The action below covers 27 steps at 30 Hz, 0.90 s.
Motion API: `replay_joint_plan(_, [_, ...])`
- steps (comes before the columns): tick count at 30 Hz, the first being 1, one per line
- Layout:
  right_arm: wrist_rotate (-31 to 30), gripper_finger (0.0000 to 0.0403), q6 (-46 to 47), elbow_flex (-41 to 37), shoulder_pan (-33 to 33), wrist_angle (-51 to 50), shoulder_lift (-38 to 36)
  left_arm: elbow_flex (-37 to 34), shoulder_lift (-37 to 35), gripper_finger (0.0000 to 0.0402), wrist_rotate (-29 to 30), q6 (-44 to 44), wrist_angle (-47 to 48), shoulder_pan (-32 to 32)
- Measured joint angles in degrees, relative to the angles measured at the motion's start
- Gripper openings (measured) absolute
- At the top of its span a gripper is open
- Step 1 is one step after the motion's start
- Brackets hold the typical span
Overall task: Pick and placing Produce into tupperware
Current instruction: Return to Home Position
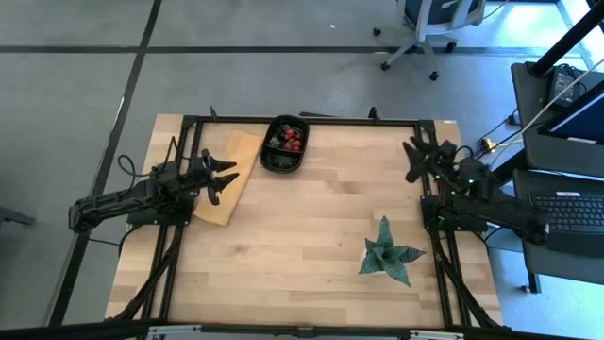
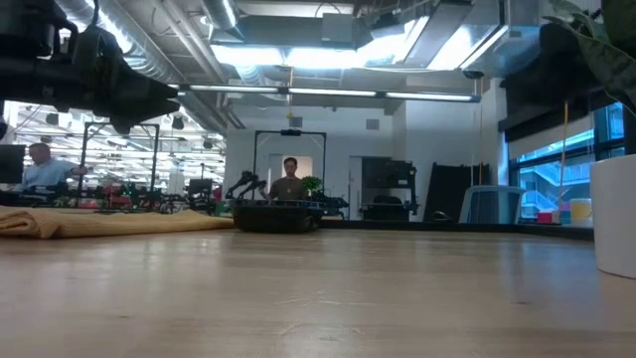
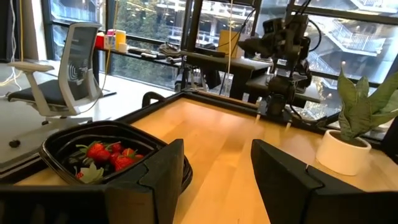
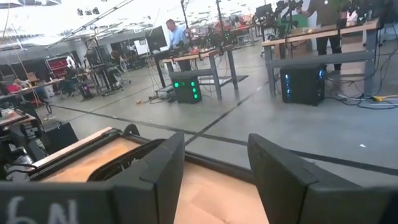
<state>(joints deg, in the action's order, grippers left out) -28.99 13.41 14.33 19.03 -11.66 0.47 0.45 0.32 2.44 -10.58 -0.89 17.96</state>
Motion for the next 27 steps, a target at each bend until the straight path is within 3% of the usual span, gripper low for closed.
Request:
replay_joint_plan(6, [0.13,0.0179,-0.33,-7.84,0.0,13.88,-0.04,0.0,0.02,0.0182,-0.02,0.68,0.01,0.01])
replay_joint_plan(10, [0.45,0.0179,-1.55,-10.27,0.0,18.06,-0.02,0.0,0.02,0.0182,-0.04,0.66,0.01,0.01])
replay_joint_plan(27, [7.87,0.0179,-6.53,-11.04,-0.02,15.87,-0.03,0.0,0.02,0.0182,-0.15,0.68,0.03,0.01])
